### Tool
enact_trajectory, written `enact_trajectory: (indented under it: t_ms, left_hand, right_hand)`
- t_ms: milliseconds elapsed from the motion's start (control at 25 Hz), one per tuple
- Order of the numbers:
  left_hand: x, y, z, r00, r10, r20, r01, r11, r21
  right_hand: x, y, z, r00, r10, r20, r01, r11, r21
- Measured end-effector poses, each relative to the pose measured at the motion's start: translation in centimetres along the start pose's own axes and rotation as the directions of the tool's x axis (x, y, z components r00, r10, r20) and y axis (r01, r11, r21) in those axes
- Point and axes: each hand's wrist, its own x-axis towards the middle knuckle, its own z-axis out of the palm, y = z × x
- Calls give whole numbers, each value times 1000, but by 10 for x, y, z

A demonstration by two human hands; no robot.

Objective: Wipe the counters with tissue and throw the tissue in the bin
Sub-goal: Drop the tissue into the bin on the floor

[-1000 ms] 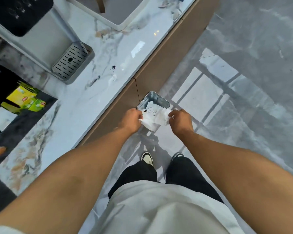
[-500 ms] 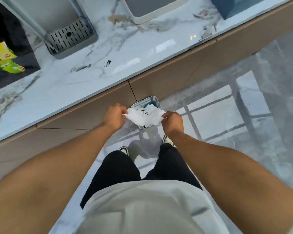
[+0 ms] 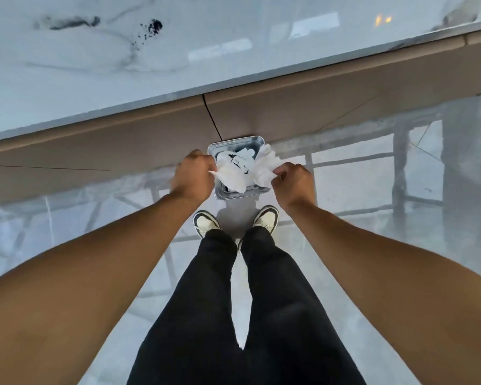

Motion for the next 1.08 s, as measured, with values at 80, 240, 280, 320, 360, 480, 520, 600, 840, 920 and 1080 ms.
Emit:
enact_trajectory:
  t_ms: [80, 240, 280, 320, 360, 480, 520, 600, 840, 920, 1080]
  left_hand:
    - [24, -13, 33, 1000, -19, 10, 20, 1000, -8]
    - [60, -35, 93, 998, -59, -5, 59, 997, -50]
    - [68, -40, 108, 996, -90, -12, 89, 994, -59]
    - [75, -43, 122, 991, -132, -16, 131, 989, -74]
    - [82, -46, 135, 985, -173, -18, 171, 981, -92]
    - [97, -52, 163, 971, -238, -15, 234, 964, -128]
    - [101, -53, 169, 967, -253, -11, 249, 959, -137]
    - [108, -56, 179, 957, -289, -4, 285, 946, -155]
    - [120, -62, 182, 958, -285, 17, 283, 945, -165]
    - [119, -62, 178, 962, -271, 33, 273, 949, -157]
    - [110, -57, 166, 967, -251, 39, 254, 954, -161]
  right_hand:
    - [27, 12, 29, 1000, -16, 27, 17, 999, -41]
    - [69, 35, 85, 998, -35, 59, 41, 995, -96]
    - [78, 41, 99, 997, -37, 62, 43, 994, -101]
    - [85, 45, 112, 997, -39, 68, 46, 994, -104]
    - [92, 48, 124, 996, -45, 76, 53, 993, -104]
    - [111, 53, 152, 993, -68, 96, 78, 991, -111]
    - [116, 53, 159, 993, -69, 97, 79, 991, -106]
    - [124, 52, 169, 992, -72, 101, 82, 992, -94]
    - [135, 51, 180, 987, -71, 147, 87, 991, -104]
    - [133, 49, 178, 981, -66, 180, 88, 990, -113]
    - [124, 41, 164, 973, -68, 222, 88, 993, -84]
